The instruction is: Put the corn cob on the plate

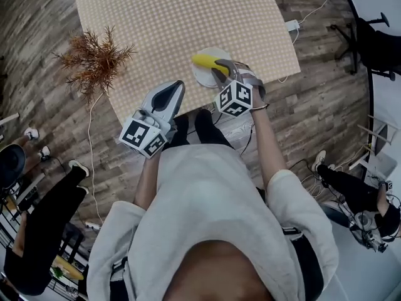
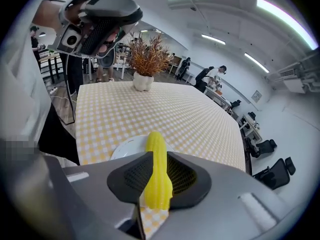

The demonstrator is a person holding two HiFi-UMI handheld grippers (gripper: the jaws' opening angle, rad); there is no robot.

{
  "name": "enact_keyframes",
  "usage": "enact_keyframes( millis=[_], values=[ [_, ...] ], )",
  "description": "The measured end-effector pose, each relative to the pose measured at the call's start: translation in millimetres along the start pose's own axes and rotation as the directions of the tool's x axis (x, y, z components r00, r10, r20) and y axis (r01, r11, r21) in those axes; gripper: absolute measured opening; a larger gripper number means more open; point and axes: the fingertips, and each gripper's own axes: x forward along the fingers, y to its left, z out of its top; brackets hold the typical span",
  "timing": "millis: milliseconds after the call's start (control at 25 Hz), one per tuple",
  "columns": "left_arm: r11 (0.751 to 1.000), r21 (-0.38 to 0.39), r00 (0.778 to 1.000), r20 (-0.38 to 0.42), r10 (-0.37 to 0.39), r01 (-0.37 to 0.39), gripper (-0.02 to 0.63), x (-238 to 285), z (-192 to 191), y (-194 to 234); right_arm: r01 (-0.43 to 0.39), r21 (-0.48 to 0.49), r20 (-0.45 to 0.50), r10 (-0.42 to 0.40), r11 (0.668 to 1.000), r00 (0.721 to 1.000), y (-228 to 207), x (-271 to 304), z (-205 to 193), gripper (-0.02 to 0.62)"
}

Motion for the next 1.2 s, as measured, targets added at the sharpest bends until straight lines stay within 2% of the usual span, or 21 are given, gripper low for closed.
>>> enact_keyframes(
  millis=[360,480,600,720,880,1000,1200],
  values=[
    [0.993,0.118,0.997,0.082,0.003,-0.012,0.008,0.0,35.7,-42.4,0.044,0.040,0.088,-0.047,0.998,0.995,-14.8,-50.6,10.3,0.013],
    [0.988,0.154,0.993,0.114,-0.006,-0.012,0.008,5.7,48.5,-53.8,0.081,0.035,0.131,-0.085,0.996,0.988,-29.7,-61.3,17.6,0.002],
    [0.986,0.168,0.994,0.109,-0.008,-0.010,0.008,4.5,46.5,-74.8,0.094,0.062,0.171,-0.103,0.994,0.980,-26.9,-81.6,18.0,0.000],
    [0.979,0.203,0.993,0.118,-0.021,-0.004,0.008,8.9,49.7,-84.5,0.127,0.113,0.238,-0.151,0.985,0.960,-39.9,-95.9,26.0,0.000],
    [0.973,0.230,0.994,0.107,-0.033,0.007,0.008,8.7,53.1,-92.4,0.139,0.236,0.333,-0.214,0.962,0.918,-54.5,-121.3,43.2,0.000],
    [0.970,0.243,0.994,0.100,-0.050,0.024,0.008,2.2,52.7,-95.2,0.137,0.324,0.388,-0.264,0.936,0.883,-57.8,-143.8,60.7,-0.001],
    [0.964,0.263,0.992,0.102,-0.079,0.050,0.008,-28.6,51.8,-99.2,0.087,0.477,0.430,-0.319,0.874,0.844,-33.4,-173.9,85.2,-0.002]
  ],
)
